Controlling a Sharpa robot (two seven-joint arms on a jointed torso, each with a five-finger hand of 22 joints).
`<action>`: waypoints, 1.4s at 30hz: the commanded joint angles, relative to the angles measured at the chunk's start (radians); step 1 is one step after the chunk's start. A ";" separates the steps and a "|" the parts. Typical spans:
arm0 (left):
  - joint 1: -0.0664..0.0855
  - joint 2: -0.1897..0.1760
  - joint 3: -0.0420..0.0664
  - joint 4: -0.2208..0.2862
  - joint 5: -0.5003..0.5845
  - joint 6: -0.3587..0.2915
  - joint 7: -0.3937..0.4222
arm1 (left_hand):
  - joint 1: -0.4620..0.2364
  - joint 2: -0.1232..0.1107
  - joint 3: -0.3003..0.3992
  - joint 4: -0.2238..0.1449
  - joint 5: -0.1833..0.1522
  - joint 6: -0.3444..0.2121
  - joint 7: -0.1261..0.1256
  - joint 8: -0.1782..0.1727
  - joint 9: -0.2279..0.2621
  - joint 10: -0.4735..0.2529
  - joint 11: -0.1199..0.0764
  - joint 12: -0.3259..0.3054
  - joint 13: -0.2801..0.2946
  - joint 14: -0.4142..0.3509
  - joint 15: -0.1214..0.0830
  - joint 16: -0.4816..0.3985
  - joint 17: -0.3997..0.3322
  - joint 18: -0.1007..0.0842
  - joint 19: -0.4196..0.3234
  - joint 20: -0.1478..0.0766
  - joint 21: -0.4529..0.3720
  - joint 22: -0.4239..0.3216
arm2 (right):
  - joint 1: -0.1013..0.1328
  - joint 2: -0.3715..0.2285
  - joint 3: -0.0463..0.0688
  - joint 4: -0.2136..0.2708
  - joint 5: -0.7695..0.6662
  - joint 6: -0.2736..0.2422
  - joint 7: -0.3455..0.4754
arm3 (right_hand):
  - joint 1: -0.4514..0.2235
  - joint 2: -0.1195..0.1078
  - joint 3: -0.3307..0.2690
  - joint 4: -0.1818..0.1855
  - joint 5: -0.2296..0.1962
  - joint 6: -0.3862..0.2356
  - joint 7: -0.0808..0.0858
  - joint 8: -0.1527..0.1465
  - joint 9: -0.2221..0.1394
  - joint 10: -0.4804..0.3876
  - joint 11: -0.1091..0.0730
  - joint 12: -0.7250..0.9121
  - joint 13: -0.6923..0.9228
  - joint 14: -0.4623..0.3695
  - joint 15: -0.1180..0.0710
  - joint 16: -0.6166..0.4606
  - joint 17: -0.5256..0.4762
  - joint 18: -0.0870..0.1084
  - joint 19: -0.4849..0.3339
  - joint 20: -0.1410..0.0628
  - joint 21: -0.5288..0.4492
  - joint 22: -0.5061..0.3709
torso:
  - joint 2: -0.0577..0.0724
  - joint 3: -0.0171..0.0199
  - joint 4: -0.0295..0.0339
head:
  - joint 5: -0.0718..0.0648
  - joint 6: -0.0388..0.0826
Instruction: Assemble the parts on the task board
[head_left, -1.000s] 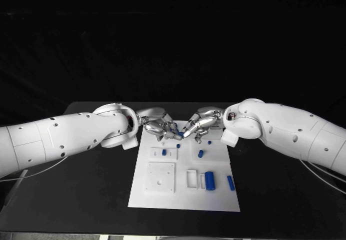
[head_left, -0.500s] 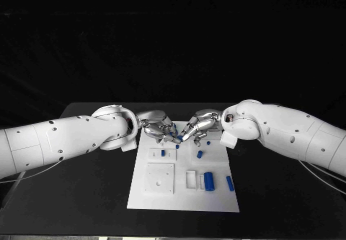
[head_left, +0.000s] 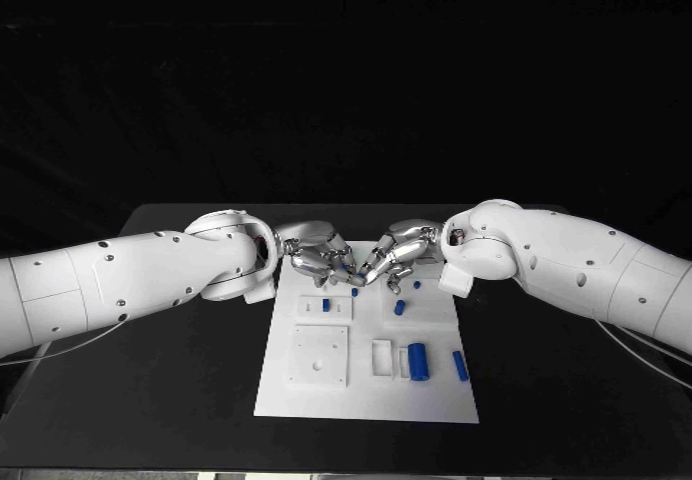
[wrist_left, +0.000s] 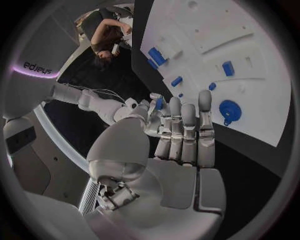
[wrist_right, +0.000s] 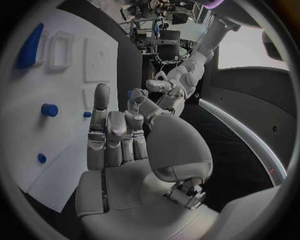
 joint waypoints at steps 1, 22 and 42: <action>0.000 0.003 0.000 0.005 0.011 0.023 0.017 | 0.002 0.010 -0.003 -0.006 0.005 0.007 -0.003 0.005 -0.001 0.000 0.001 -0.005 0.000 -0.003 -0.003 0.000 0.001 0.006 0.004 -0.001 -0.004 0.021 | -0.001 0.002 0.000 -0.001 -0.010 0.015 -0.001 | -0.002 0.011 -0.004 0.001 0.005 0.003 0.003 0.004 0.001 -0.009 -0.001 0.004 0.000 -0.005 0.001 0.006 0.000 -0.006 -0.008 -0.001 -0.003 0.001 | 0.001 0.0007 -0.0002 | 0.001 0.000; 0.000 0.010 0.000 0.007 0.008 0.051 0.005 | 0.021 0.051 0.003 -0.032 0.007 0.030 -0.008 -0.016 -0.021 0.004 -0.004 -0.011 -0.003 0.000 -0.007 0.000 0.003 0.003 0.004 -0.005 0.000 0.021 | -0.001 0.002 0.000 -0.004 0.018 0.037 -0.010 | -0.004 0.011 -0.003 0.001 0.006 0.002 0.003 0.004 0.005 -0.010 -0.002 0.005 0.001 -0.008 0.001 0.006 -0.001 -0.005 -0.009 0.000 -0.003 0.002 | 0.002 0.0014 -0.0010 | -0.004 -0.003; 0.000 0.012 0.000 0.004 0.036 0.060 0.015 | 0.074 0.143 0.059 -0.044 -0.030 0.028 -0.012 -0.016 -0.021 0.006 -0.008 -0.014 -0.003 0.004 -0.010 -0.001 0.004 0.002 0.006 -0.008 0.004 0.021 | -0.003 0.008 -0.003 -0.006 0.021 0.038 -0.015 | -0.005 0.011 -0.001 0.001 0.008 0.001 0.003 0.004 0.008 -0.012 -0.002 0.006 0.001 -0.008 0.002 0.007 -0.002 -0.005 -0.009 0.000 -0.003 0.003 | 0.003 0.0008 0.0013 | -0.004 -0.007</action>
